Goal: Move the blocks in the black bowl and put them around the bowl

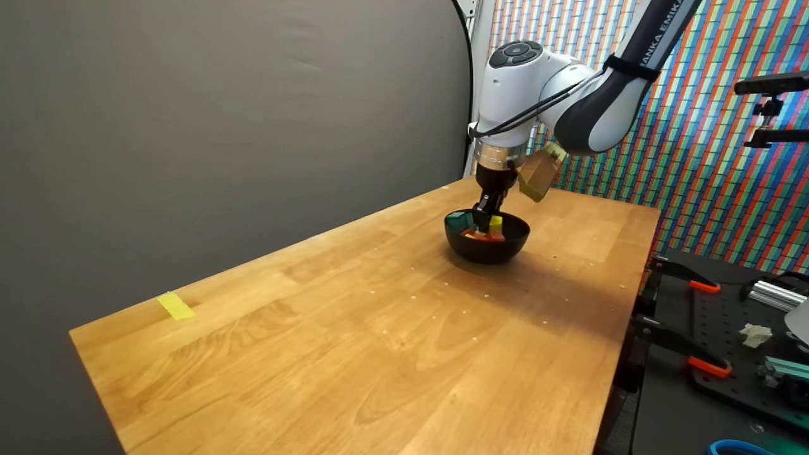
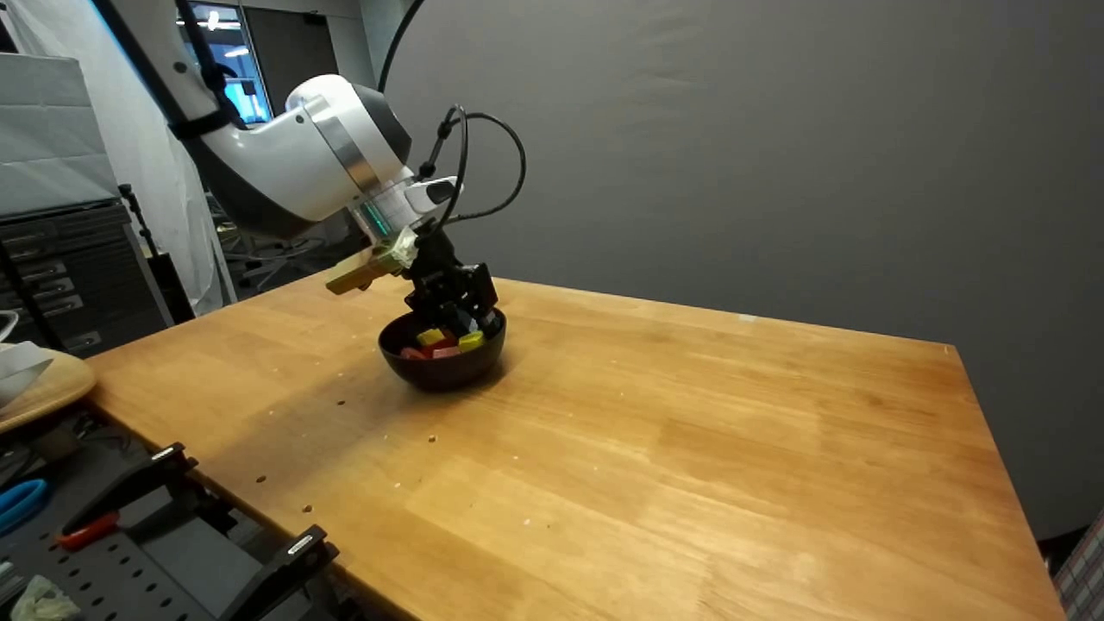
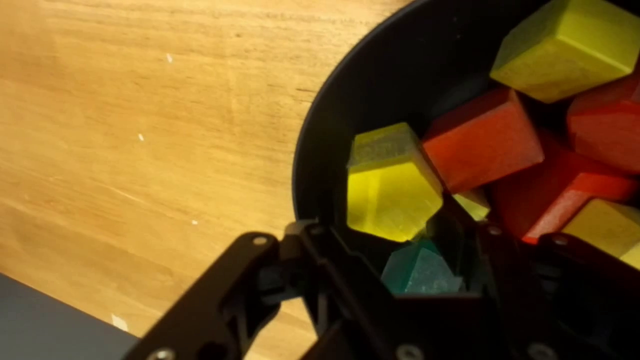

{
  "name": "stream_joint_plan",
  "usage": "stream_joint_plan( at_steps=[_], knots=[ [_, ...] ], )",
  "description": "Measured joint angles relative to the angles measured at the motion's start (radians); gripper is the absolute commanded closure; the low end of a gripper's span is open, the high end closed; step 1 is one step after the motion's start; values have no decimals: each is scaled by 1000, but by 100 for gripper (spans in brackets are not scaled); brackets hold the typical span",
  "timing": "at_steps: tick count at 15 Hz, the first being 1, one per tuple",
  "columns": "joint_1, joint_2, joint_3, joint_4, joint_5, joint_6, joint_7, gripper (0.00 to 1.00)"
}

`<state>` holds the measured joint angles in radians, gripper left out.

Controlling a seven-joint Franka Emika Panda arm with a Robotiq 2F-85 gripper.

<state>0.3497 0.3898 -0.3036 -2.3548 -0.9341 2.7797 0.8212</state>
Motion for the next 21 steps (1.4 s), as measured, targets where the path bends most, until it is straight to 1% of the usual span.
stream_joint_plan(
  at_steps=[1,3,4,6,8,11,13,15,17,19,21],
  knots=[
    [0,1,0,0,6,0,-1,57],
    [-2,-1,4,0,26,0,-13,80],
    [-2,-5,7,-1,34,-2,-21,84],
    [2,-35,18,-7,41,-22,-53,85],
    [13,-102,39,-22,47,-75,-99,85],
    [-28,-229,146,-51,81,-179,-172,85],
    [-62,-302,218,-66,143,-195,-236,85],
    [-85,-352,276,-75,195,-162,-276,85],
    [-99,-363,319,-81,263,-72,-310,85],
    [-95,-337,335,-81,339,14,-345,85],
    [-93,-278,353,-68,423,70,-394,85]
  ],
)
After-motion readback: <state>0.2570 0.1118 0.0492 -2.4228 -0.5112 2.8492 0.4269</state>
